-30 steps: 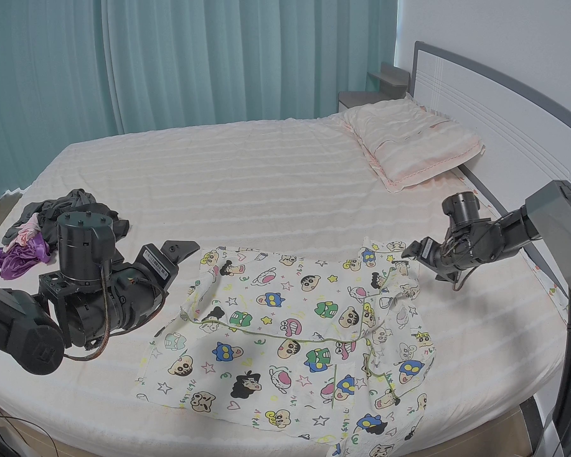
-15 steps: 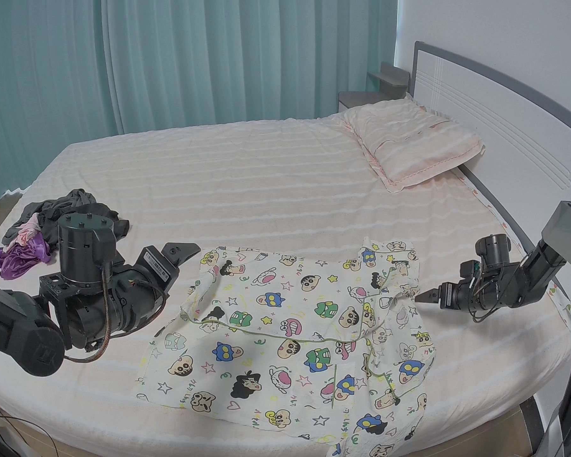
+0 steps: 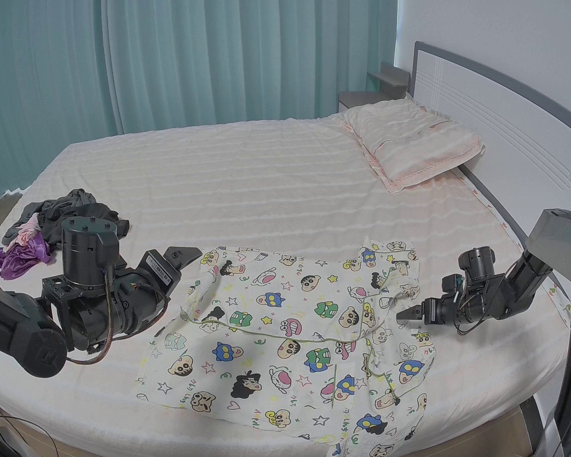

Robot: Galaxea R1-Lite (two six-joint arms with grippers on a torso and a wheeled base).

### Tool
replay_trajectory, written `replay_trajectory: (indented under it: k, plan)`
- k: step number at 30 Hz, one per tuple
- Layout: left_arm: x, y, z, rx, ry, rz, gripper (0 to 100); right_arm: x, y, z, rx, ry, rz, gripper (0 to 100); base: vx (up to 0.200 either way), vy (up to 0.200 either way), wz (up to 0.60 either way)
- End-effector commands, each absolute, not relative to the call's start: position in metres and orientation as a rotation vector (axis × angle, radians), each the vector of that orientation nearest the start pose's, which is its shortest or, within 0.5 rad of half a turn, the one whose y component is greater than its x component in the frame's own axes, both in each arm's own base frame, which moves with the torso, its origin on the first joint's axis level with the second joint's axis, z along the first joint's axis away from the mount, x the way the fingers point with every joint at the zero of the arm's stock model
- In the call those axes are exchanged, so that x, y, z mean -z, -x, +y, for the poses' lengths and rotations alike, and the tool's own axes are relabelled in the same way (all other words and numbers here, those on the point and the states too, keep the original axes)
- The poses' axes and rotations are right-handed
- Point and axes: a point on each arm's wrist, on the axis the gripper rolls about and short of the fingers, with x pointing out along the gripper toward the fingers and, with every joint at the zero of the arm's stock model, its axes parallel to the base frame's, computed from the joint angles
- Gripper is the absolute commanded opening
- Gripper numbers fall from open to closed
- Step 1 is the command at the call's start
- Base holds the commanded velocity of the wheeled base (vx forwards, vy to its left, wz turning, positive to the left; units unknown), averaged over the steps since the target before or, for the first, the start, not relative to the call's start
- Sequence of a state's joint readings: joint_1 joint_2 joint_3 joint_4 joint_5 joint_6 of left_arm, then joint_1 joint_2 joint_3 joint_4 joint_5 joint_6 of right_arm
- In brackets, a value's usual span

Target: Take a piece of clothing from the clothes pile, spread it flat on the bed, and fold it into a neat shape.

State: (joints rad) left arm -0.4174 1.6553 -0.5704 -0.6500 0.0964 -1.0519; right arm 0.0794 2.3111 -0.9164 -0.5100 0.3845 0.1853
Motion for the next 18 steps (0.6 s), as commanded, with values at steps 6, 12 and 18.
replay_trajectory:
  k: [6, 12, 18]
  plan:
    - [-0.1356, -0.2452, -0.1063, 0.062, 0.915, 0.545, 100, 0.0215, -0.3707, 0.0426, -0.365, -0.280, 0.932, 0, 0.000, 0.000, 0.00]
    - [-0.1355, -0.2451, -0.1063, 0.061, 0.915, 0.546, 100, 0.0202, -0.3684, 0.0441, -0.370, -0.275, 0.935, 0, 0.000, 0.000, 0.00]
    - [-0.1360, -0.2454, -0.1064, 0.063, 0.914, 0.543, 100, 0.0197, -0.3656, 0.0404, -0.361, -0.282, 0.940, 0, 0.000, 0.000, 0.00]
